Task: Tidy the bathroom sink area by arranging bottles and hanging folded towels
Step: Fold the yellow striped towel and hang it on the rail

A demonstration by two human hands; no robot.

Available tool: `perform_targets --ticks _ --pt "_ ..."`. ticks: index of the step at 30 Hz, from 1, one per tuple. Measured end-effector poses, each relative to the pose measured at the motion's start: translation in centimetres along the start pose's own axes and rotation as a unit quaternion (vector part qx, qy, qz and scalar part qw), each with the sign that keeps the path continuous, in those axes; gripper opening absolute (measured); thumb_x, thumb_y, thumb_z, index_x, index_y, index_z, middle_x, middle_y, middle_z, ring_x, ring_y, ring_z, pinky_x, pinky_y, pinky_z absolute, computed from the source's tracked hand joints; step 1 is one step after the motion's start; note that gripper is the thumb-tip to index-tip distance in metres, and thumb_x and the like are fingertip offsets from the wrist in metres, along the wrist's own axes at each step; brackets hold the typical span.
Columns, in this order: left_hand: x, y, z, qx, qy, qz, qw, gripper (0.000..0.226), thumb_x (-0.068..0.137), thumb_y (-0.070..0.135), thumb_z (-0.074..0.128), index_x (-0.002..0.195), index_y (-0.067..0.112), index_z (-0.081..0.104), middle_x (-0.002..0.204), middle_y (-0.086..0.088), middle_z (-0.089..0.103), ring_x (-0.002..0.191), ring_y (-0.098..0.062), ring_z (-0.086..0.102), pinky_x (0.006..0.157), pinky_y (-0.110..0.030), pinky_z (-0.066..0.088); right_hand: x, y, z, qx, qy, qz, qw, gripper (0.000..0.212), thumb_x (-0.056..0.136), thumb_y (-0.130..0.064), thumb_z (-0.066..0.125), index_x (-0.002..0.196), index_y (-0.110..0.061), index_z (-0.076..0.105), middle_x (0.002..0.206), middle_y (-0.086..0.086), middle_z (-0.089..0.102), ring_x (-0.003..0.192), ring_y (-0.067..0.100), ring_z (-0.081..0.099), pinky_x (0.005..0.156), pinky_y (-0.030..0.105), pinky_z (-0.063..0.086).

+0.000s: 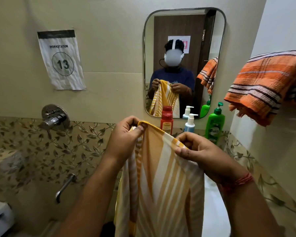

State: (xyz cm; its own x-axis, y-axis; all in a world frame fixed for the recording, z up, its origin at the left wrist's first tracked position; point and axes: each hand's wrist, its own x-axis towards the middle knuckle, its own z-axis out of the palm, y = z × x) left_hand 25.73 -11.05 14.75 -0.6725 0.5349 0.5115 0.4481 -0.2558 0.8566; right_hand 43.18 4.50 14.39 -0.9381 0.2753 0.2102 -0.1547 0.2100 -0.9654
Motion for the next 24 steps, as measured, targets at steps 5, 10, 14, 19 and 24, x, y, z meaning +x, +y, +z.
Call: perform_targets --ticks 5,10,14,19,24 --pt "1.0 -1.2 -1.1 0.026 0.044 -0.015 0.999 0.02 0.088 0.024 0.064 0.07 0.025 0.058 0.068 0.003 0.055 0.065 -0.013 0.05 0.062 -0.031 0.041 0.0 -0.7 0.0 -0.128 0.08 -0.055 0.987 0.03 0.086 -0.042 0.067 0.088 -0.012 0.069 0.08 0.0 0.066 0.075 0.012 0.063 0.066 0.022 0.051" --pt "2.4 -2.0 -4.6 0.019 0.209 -0.047 0.977 0.021 0.096 0.009 0.062 0.079 0.022 0.057 0.072 0.001 0.059 0.064 -0.009 0.058 0.052 -0.018 0.046 -1.7 -0.6 -3.1 -0.086 0.224 -0.041 0.97 0.04 0.077 -0.039 0.064 0.081 0.001 0.064 0.071 0.002 0.061 0.07 0.016 0.057 0.063 0.028 0.047" --pt "0.5 -0.4 -2.7 0.067 -0.112 -0.098 0.987 0.046 0.084 0.033 0.076 0.128 0.032 0.06 0.12 -0.001 0.066 0.1 -0.013 0.068 0.08 -0.029 0.057 -0.9 -2.0 -1.3 -0.2 0.16 -0.06 0.965 0.024 0.086 -0.034 0.064 0.08 -0.01 0.068 0.076 0.003 0.066 0.067 0.01 0.061 0.062 0.027 0.048" --pt "-1.5 0.2 2.4 0.054 -0.308 -0.045 0.949 0.026 0.093 0.019 0.069 0.117 0.009 0.067 0.116 -0.014 0.07 0.109 -0.015 0.066 0.096 -0.034 0.054 2.0 -1.9 2.7 -0.285 0.071 -0.131 0.947 0.025 0.088 -0.037 0.063 0.076 -0.015 0.064 0.074 0.006 0.066 0.069 0.017 0.062 0.064 0.038 0.05" --pt "-0.1 -2.3 -1.8 -0.014 -0.083 -0.058 0.995 0.013 0.08 0.029 0.074 0.072 0.022 0.067 0.07 0.01 0.059 0.068 -0.005 0.052 0.062 -0.021 0.043 -0.7 -1.2 -1.4 -0.217 0.115 -0.041 0.969 0.039 0.08 -0.048 0.065 0.078 -0.009 0.066 0.067 0.001 0.063 0.062 0.007 0.056 0.054 0.022 0.045"
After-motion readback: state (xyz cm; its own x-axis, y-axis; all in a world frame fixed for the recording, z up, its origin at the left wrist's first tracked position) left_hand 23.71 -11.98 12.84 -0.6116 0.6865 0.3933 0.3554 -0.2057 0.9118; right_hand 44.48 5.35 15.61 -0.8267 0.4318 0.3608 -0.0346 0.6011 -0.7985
